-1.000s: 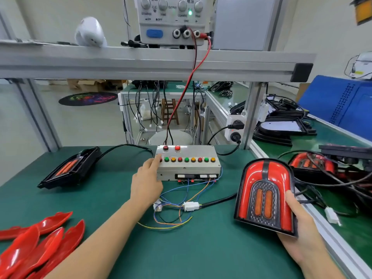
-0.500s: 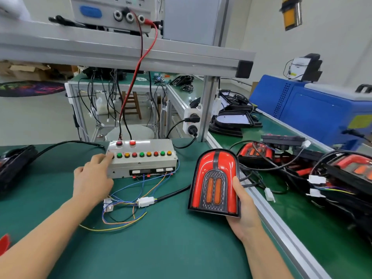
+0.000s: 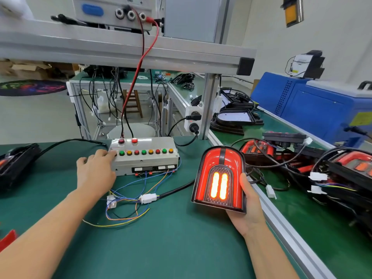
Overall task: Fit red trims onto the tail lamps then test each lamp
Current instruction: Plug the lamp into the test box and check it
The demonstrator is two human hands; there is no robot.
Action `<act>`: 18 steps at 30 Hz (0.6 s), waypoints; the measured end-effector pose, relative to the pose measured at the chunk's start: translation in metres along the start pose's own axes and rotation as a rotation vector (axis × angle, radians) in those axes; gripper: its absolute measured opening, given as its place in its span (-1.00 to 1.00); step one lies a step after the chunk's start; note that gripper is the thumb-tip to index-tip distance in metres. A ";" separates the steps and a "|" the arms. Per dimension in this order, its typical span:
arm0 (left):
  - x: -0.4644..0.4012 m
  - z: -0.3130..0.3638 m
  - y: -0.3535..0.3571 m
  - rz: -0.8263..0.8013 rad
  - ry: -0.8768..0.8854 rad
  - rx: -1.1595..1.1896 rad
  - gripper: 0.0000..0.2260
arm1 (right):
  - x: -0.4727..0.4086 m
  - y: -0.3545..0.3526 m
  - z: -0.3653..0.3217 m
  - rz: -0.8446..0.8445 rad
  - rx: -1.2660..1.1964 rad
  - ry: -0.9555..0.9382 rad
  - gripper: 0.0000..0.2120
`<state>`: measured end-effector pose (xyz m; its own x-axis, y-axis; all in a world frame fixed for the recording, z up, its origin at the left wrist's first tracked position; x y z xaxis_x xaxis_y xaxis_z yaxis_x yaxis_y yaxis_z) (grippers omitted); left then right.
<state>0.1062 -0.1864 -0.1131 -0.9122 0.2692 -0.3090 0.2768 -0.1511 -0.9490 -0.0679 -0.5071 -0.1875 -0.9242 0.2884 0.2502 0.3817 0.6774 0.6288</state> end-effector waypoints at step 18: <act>0.003 0.002 0.000 0.023 -0.005 -0.006 -0.45 | -0.004 -0.005 0.000 0.018 0.003 0.000 -0.57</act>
<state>0.1026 -0.1877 -0.1139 -0.9070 0.2607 -0.3308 0.3000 -0.1514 -0.9419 -0.0661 -0.5115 -0.1917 -0.9174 0.3001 0.2615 0.3979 0.6743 0.6221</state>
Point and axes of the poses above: each hand's wrist, its own x-axis away from the middle knuckle, its own y-axis out of the palm, z = x × y, the point moved 10 cm from there along -x, towards the middle knuckle, and after that the axes turned 8 degrees about y, right-handed, at the moved point
